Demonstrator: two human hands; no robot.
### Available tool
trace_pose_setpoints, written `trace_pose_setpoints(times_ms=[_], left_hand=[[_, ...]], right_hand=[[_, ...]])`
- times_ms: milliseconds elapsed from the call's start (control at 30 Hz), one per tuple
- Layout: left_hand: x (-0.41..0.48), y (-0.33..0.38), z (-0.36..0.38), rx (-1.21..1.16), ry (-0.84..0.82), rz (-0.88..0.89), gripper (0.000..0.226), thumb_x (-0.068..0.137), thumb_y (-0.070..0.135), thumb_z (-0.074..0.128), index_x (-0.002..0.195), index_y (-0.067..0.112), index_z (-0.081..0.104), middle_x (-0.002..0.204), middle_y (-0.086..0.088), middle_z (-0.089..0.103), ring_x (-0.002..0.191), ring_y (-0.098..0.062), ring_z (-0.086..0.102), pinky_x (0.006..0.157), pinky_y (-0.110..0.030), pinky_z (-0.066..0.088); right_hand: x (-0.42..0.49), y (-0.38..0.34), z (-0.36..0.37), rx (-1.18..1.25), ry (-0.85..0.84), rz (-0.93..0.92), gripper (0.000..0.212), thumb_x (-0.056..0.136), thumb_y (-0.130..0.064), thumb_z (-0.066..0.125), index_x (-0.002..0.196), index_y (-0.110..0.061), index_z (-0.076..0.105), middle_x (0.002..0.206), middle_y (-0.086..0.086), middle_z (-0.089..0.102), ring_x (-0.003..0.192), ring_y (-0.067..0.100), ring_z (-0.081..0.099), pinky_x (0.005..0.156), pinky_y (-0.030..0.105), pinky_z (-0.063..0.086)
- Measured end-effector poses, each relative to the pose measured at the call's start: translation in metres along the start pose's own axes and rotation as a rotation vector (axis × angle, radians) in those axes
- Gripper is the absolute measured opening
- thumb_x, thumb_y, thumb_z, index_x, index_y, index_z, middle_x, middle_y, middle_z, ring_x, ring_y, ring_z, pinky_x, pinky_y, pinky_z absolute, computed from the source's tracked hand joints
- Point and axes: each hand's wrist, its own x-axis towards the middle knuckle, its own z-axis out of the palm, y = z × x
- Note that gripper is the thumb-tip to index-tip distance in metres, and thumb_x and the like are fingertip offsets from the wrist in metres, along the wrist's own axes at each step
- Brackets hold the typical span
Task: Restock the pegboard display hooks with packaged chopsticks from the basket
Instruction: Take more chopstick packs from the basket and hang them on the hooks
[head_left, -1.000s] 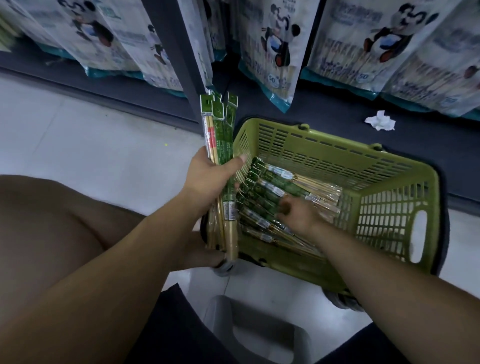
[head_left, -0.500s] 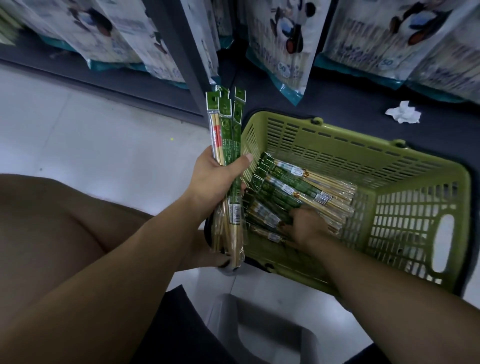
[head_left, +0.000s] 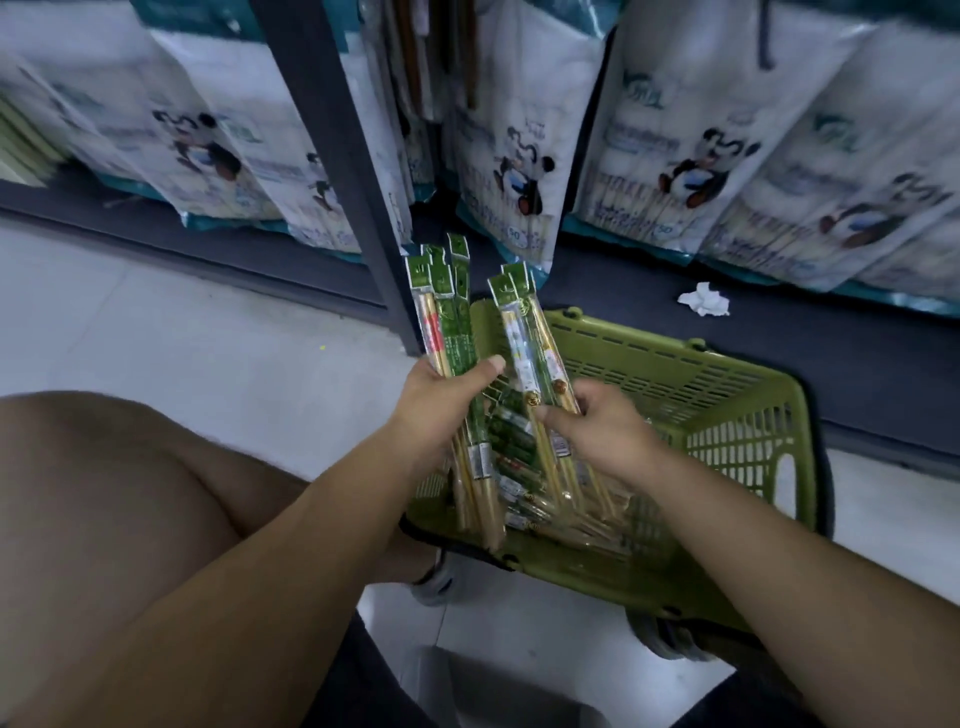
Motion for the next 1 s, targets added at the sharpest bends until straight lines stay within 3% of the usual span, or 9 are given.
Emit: trace_pose_setpoints(times_ms=[133, 333, 400, 500, 567, 633, 700, 833, 1000], left_hand=[[-0.018, 0.019, 0.026, -0.184, -0.198, 0.053, 0.041, 0.091, 0.020, 0.078, 0.129, 0.010, 0.066, 0.121, -0.007, 0.076, 0.114, -0.026, 0.072, 0.102, -0.047, 0.055], [-0.042, 0.071, 0.053, -0.294, -0.315, 0.106, 0.023, 0.092, 0.015, 0.075, 0.112, 0.005, 0.076, 0.110, -0.014, 0.077, 0.096, -0.027, 0.074, 0.085, -0.041, 0.062], [-0.051, 0.090, 0.060, -0.294, -0.370, 0.133, 0.013, 0.088, 0.015, 0.077, 0.100, 0.010, 0.080, 0.108, -0.014, 0.078, 0.092, -0.024, 0.076, 0.079, -0.037, 0.064], [-0.066, 0.116, 0.067, -0.283, -0.388, 0.196, 0.031, 0.074, 0.018, 0.085, 0.102, 0.009, 0.077, 0.097, -0.012, 0.079, 0.084, -0.025, 0.075, 0.070, -0.036, 0.062], [-0.074, 0.129, 0.071, -0.227, -0.379, 0.254, 0.040, 0.068, 0.018, 0.087, 0.105, 0.010, 0.074, 0.092, -0.008, 0.078, 0.083, -0.025, 0.075, 0.070, -0.035, 0.061], [-0.082, 0.140, 0.074, -0.137, -0.370, 0.328, 0.042, 0.075, 0.013, 0.087, 0.113, 0.007, 0.071, 0.099, -0.009, 0.079, 0.092, -0.027, 0.076, 0.078, -0.039, 0.061], [-0.089, 0.152, 0.076, -0.037, -0.386, 0.407, 0.039, 0.082, 0.007, 0.083, 0.119, 0.005, 0.069, 0.105, -0.011, 0.079, 0.099, -0.029, 0.076, 0.084, -0.041, 0.062], [-0.102, 0.186, 0.080, 0.106, -0.457, 0.569, 0.026, 0.085, 0.006, 0.081, 0.109, 0.003, 0.070, 0.090, -0.003, 0.080, 0.083, -0.017, 0.076, 0.068, -0.026, 0.060], [-0.115, 0.240, 0.096, 0.145, -0.528, 0.710, 0.025, 0.084, 0.006, 0.082, 0.106, 0.013, 0.073, 0.093, 0.000, 0.080, 0.086, -0.016, 0.077, 0.074, -0.029, 0.061]], right_hand=[[-0.027, -0.055, -0.010, -0.001, 0.071, -0.153, 0.012, 0.096, -0.027, 0.070, 0.086, -0.020, 0.068, 0.071, -0.002, 0.066, 0.059, 0.010, 0.055, 0.059, 0.030, 0.043], [-0.065, -0.103, -0.040, -0.789, 0.370, -0.416, 0.042, 0.105, -0.047, 0.036, 0.123, -0.015, 0.056, 0.095, 0.006, 0.068, 0.087, 0.028, 0.065, 0.064, 0.036, 0.042], [-0.076, -0.118, -0.054, -0.885, 0.451, -0.454, 0.040, 0.106, -0.045, 0.036, 0.120, -0.013, 0.055, 0.092, 0.005, 0.068, 0.084, 0.029, 0.064, 0.059, 0.034, 0.033], [-0.090, -0.137, -0.075, -0.925, 0.460, -0.401, 0.031, 0.105, -0.052, 0.033, 0.097, -0.023, 0.042, 0.075, 0.000, 0.061, 0.074, 0.030, 0.063, 0.051, 0.035, 0.024], [-0.098, -0.146, -0.087, -0.896, 0.429, -0.346, 0.035, 0.104, -0.057, 0.031, 0.089, -0.026, 0.035, 0.074, -0.001, 0.058, 0.073, 0.028, 0.063, 0.051, 0.036, 0.031], [-0.107, -0.153, -0.098, -0.837, 0.405, -0.330, 0.040, 0.102, -0.062, 0.032, 0.084, -0.027, 0.042, 0.076, -0.004, 0.061, 0.072, 0.023, 0.062, 0.055, 0.037, 0.042], [-0.115, -0.161, -0.109, -0.720, 0.357, -0.315, 0.047, 0.099, -0.065, 0.039, 0.075, -0.025, 0.048, 0.066, -0.005, 0.058, 0.063, 0.012, 0.058, 0.054, 0.036, 0.043], [-0.130, -0.183, -0.145, -0.442, 0.298, -0.314, 0.043, 0.087, -0.068, 0.060, 0.073, -0.027, 0.060, 0.062, -0.008, 0.055, 0.054, 0.002, 0.051, 0.053, 0.027, 0.040], [-0.138, -0.242, -0.198, 0.086, 0.516, -0.543, 0.009, 0.093, -0.030, 0.073, 0.099, -0.023, 0.071, 0.085, 0.004, 0.071, 0.074, 0.013, 0.069, 0.057, 0.020, 0.052]])
